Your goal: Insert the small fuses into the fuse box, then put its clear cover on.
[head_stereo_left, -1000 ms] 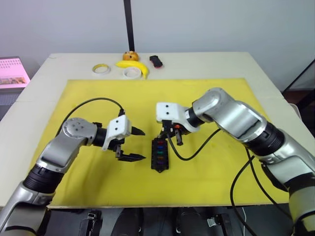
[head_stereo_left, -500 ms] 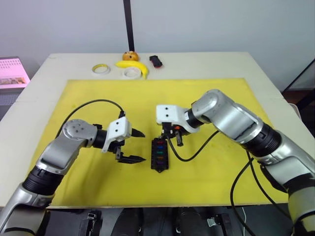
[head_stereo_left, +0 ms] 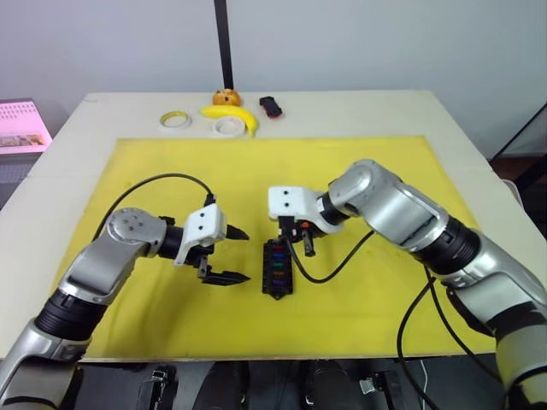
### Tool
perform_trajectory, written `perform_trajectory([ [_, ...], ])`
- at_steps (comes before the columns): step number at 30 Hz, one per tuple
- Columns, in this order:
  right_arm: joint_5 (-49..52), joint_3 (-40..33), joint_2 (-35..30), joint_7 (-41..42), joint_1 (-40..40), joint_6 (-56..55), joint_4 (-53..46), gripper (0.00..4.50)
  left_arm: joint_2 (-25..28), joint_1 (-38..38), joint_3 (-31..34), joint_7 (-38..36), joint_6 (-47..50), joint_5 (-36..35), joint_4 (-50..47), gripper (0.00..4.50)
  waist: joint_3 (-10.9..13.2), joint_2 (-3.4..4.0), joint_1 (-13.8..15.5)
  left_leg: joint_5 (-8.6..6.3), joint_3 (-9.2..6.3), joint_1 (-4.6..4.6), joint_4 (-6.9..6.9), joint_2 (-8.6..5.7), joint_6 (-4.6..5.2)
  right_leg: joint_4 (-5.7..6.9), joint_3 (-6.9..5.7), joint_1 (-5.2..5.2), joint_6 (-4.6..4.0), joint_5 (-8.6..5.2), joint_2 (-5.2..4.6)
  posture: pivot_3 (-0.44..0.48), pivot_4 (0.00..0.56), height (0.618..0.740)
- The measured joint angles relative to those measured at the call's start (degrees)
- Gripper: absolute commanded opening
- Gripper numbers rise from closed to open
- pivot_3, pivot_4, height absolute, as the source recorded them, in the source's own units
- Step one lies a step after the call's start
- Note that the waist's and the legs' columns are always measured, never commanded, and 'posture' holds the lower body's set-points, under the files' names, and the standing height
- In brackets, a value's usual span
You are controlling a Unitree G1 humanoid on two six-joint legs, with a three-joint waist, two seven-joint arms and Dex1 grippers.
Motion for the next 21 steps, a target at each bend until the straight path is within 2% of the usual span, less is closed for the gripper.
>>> perform_trajectory([
  [21,-3.60,1.17,0.89,2.07,-0.45,-0.78,-0.19,0.00,0.20,-0.01,0.00,0.63,0.27,0.11,-1.15,4.45,-0.01,0.01,-0.03,0.00,0.00,0.03,0.00,0.00,0.00,0.01,0.00,0.02,0.00,0.00,0.01,0.000,0.150,0.740],
])
